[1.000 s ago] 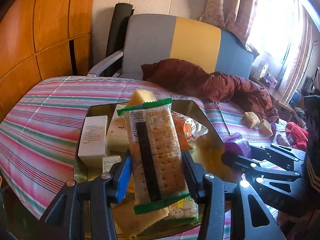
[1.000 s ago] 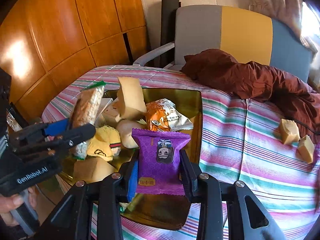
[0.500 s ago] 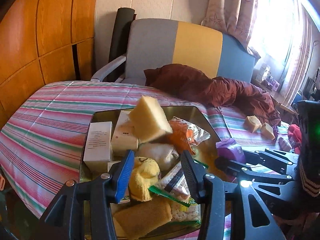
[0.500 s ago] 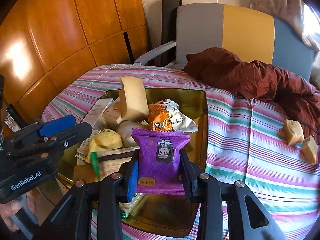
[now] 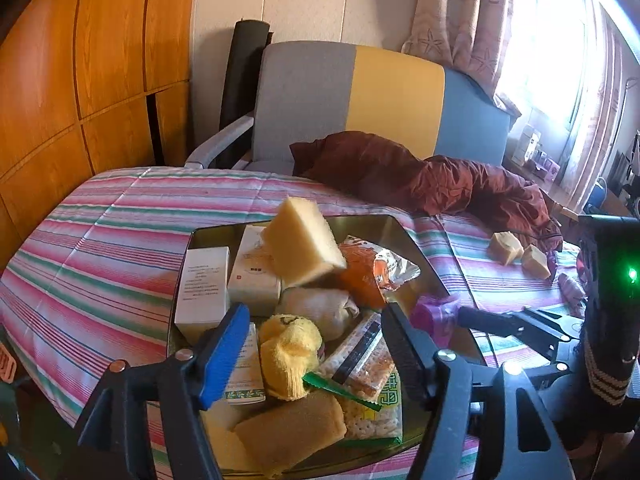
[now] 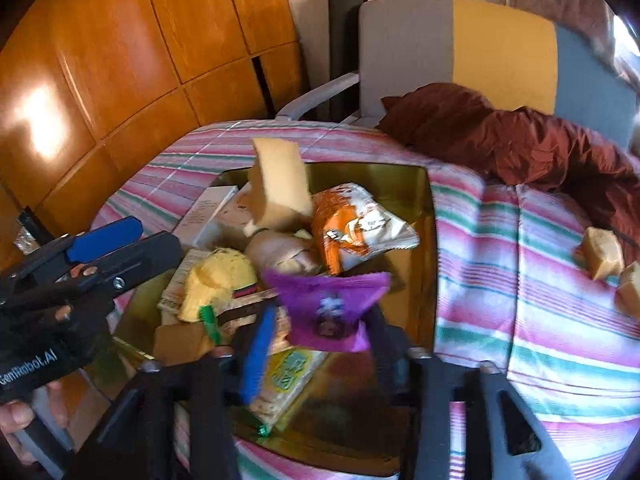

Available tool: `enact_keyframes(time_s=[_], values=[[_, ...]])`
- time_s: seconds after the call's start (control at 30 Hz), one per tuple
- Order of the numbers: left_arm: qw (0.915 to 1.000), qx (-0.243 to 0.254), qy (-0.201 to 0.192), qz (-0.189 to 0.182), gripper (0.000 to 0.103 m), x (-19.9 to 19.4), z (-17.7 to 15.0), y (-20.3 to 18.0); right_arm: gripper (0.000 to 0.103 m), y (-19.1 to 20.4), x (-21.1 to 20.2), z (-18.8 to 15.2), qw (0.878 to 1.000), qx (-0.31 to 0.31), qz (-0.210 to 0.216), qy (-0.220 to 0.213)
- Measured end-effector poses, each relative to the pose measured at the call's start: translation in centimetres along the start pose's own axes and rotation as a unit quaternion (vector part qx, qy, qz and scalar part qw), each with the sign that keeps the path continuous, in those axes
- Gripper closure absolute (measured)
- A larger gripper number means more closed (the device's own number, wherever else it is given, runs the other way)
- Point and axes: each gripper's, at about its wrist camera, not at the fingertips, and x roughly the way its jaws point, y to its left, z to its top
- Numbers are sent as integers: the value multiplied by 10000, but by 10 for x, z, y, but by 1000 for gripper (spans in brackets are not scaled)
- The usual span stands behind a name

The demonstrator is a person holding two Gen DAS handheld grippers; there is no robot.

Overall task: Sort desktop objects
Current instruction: 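Carry the cracker pack and purple packet onto the gold tray and release both, then move both open tools from the tray toward the sock and sponges on the bed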

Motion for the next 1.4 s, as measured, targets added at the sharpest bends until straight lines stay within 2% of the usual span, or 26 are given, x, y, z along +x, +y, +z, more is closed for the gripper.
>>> enact_keyframes(time_s=[0.07,0.57,0.97,1.4], values=[[10000,17,-48,25,25,-3,1,-1,18,0,-5,0,9999,62,74,-99],[9995,190,-256,49,24,-23,5,-13,18,-4,-31,-1,9990,3,-229,-372],[9995,279,-150,90,24,-21,1,-23,18,-31,-47,-9,9976,338,-403,-454],[9993,311,-122,174,26,-17,-2,-30,18,-45,-54,-18,9961,392,-639,-474]])
